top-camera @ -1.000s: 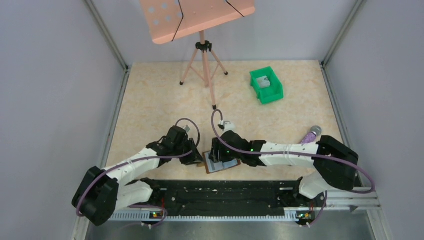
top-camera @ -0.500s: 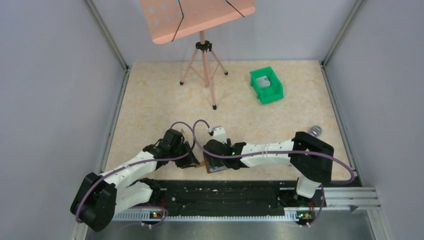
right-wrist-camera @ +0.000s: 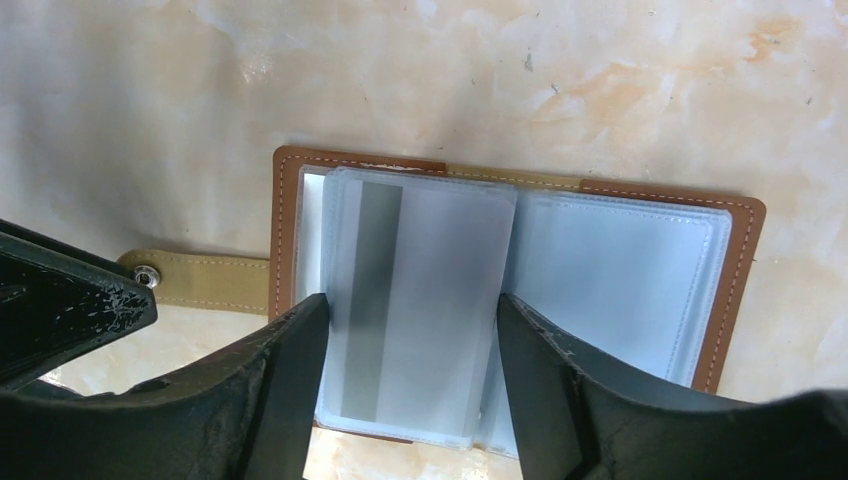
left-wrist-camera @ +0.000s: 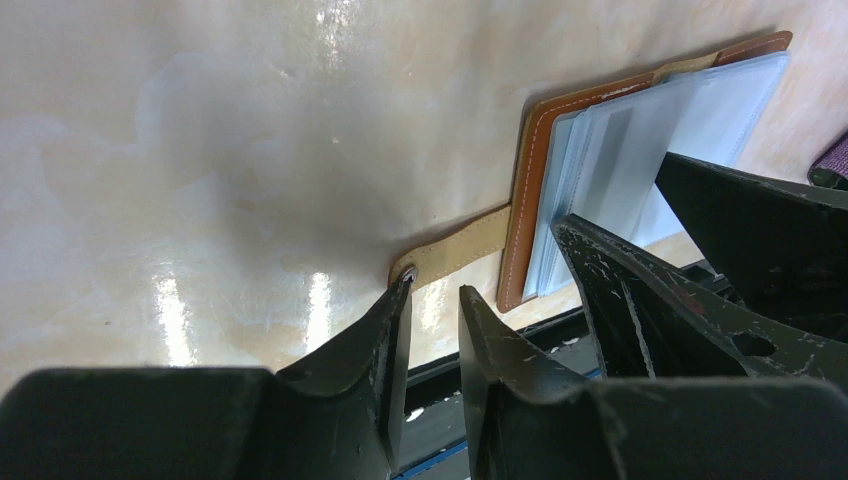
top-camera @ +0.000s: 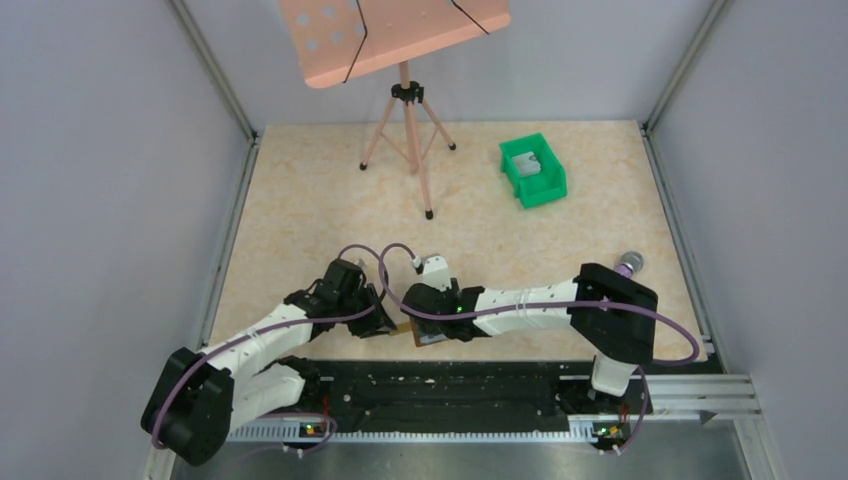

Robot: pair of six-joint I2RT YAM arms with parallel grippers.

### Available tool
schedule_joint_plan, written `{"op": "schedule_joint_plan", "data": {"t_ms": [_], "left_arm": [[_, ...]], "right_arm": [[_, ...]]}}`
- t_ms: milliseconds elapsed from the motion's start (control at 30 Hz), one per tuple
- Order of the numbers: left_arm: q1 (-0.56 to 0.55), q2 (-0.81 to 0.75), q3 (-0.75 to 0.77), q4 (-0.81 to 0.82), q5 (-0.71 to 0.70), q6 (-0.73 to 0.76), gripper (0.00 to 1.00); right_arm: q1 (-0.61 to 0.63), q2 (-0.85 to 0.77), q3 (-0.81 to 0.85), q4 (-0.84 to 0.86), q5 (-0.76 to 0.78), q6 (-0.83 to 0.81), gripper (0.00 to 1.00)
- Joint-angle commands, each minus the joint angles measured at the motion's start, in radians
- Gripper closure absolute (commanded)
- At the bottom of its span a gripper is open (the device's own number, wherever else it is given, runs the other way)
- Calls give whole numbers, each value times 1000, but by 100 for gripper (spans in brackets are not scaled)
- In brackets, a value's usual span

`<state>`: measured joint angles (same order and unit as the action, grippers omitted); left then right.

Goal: Take the credit cards out of the card holder
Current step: Remove the credit card from the card holder.

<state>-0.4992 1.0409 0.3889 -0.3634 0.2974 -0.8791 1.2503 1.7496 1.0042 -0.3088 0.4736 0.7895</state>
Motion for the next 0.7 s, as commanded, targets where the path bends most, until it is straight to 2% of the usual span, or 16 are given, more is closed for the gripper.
{"op": "schedule_joint_plan", "data": {"t_ms": [0,233,467,667], "left_arm": [[7,7,-9,14,-8,20,71],[6,8,9,0,-13,23,71],[7,6,20,-7,-11,23,71],[7,5,40,-21,-10,31,71]], "right_arm": [[14,1,22,-27,28,9,40],[14,-43,-1,5,28,1,48],[15,-62,-6,13,21,5,49],[-4,-122,-67,112,-54,20,49]]}}
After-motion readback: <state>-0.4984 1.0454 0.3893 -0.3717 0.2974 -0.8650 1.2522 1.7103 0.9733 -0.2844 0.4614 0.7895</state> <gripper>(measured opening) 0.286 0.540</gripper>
